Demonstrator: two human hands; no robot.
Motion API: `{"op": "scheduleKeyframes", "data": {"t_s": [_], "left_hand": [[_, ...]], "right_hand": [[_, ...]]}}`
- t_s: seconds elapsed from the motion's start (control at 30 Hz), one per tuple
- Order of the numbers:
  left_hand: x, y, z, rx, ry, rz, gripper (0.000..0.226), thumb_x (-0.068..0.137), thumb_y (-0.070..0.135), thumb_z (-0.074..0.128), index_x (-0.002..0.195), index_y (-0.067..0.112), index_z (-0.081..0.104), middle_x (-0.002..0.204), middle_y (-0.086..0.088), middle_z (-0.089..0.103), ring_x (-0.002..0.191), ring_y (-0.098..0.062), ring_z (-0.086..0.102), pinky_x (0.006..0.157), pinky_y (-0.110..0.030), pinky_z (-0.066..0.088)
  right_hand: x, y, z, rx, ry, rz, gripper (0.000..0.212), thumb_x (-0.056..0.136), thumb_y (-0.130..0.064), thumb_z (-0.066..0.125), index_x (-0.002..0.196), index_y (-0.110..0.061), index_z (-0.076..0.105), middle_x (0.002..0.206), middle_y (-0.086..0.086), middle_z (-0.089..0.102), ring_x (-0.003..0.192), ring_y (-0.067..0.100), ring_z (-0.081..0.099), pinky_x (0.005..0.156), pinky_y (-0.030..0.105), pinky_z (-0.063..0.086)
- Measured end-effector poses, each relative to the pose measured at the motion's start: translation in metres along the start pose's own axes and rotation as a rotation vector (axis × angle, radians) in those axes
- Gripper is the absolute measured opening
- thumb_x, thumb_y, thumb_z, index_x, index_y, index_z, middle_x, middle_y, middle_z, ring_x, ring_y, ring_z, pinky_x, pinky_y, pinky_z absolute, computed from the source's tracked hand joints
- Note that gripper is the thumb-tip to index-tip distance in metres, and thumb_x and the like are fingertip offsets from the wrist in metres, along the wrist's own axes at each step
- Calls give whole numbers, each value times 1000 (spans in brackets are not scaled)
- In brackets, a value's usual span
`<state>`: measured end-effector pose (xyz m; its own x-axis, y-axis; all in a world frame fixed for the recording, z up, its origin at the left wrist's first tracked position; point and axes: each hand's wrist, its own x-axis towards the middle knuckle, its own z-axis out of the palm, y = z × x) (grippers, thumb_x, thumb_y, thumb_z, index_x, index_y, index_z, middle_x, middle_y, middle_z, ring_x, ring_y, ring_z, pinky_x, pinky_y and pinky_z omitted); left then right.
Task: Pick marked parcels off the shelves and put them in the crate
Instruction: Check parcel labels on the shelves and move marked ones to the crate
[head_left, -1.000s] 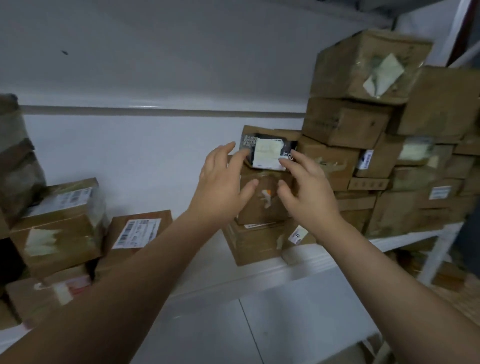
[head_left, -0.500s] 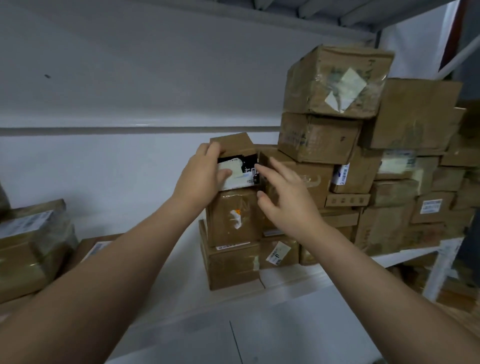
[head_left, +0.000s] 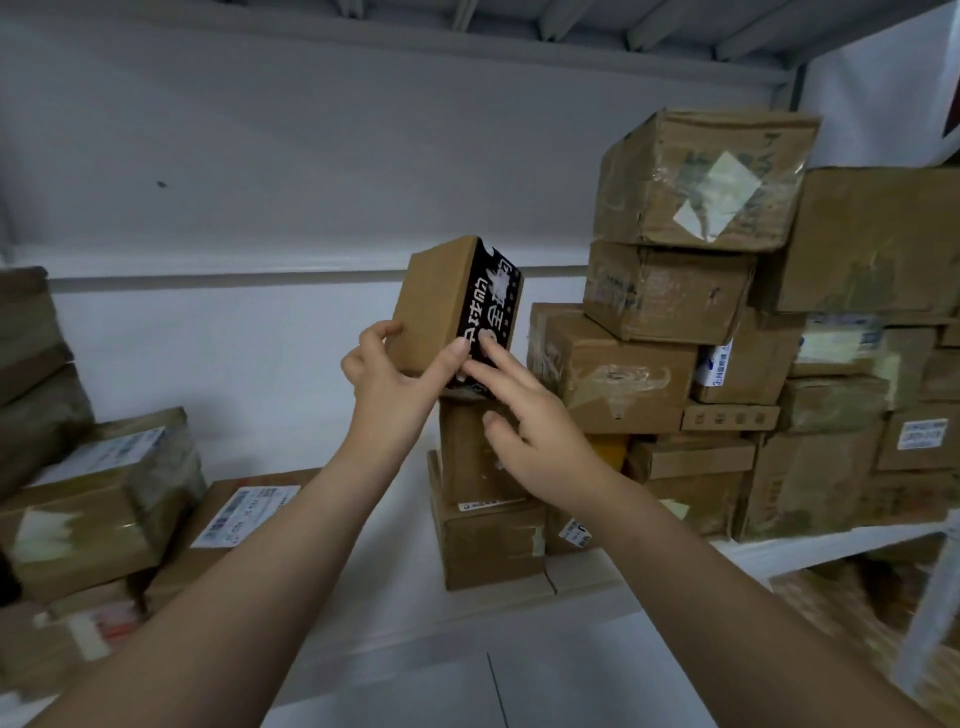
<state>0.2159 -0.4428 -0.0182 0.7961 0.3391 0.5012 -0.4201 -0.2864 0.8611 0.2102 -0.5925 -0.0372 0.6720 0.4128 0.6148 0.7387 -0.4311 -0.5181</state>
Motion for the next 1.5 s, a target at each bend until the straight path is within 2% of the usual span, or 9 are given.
{"op": "scheduleKeyframes", "data": {"t_s": [0.3,0.63,0.8,0.97,1.07,1.17,1.3,1.4,1.5], "left_hand": [[-8,9,-33,-635,-113,-164,41,97,48,29,120,27,55,117,-1,64,104,-27,64,89,-44,51],[-23,12,-31,-248,-64,11,32,97,44,38,120,26,50,115,3,63,102,-11,63,83,-22,55],[-32,12,-31,-237,-134,24,66,71,57,56,128,28,45,123,3,61,107,-13,62,91,-32,53],[-35,10,-32,-277,-94,-25,41,91,48,44,123,23,49,111,2,67,97,-14,66,74,-27,56],[-36,13,-37,-281,6,-104,47,100,47,21,100,21,60,78,-10,70,56,-22,64,38,-25,45],[-38,14,-48,-234,37,-158,61,98,54,11,94,20,62,62,-11,68,42,-24,55,35,-23,37],[-44,2,-74,-124,40,-202,67,94,63,8,100,26,63,72,-6,72,58,-23,67,40,-26,46],[-61,-18,-103,154,53,17,68,88,72,13,106,29,63,96,9,69,88,-3,65,71,-26,53],[-76,-29,-130,277,154,129,62,84,74,27,102,25,60,92,15,66,86,1,62,70,-23,50]], "right_hand": [[10,-19,-11,445,165,133,52,93,-36,56,133,-50,26,138,-20,37,131,4,39,105,35,41],[6,-30,-3,490,236,66,99,79,-13,76,149,-30,8,116,-40,41,104,-29,43,81,-1,39],[4,-29,-5,407,275,41,90,73,-21,81,139,-41,23,120,-38,44,110,-22,45,88,9,44],[-2,-28,-7,341,282,1,75,77,-28,77,135,-41,31,124,-33,37,108,-28,37,83,-3,35],[-6,-30,-3,240,273,-46,64,80,-45,69,137,-40,39,131,-27,39,125,-11,34,99,8,29],[-7,-33,11,308,266,-67,61,82,-41,66,138,-30,44,135,-16,44,129,2,39,108,30,38],[-6,-42,35,433,211,-83,61,82,-33,69,135,-40,41,138,-7,43,128,5,44,101,32,47],[-6,-44,62,498,91,-46,86,77,-25,78,135,-59,24,148,-9,33,132,3,39,97,22,48],[-9,-45,97,394,57,-47,87,68,-38,78,136,-57,29,147,-14,34,136,6,34,106,39,42]]}}
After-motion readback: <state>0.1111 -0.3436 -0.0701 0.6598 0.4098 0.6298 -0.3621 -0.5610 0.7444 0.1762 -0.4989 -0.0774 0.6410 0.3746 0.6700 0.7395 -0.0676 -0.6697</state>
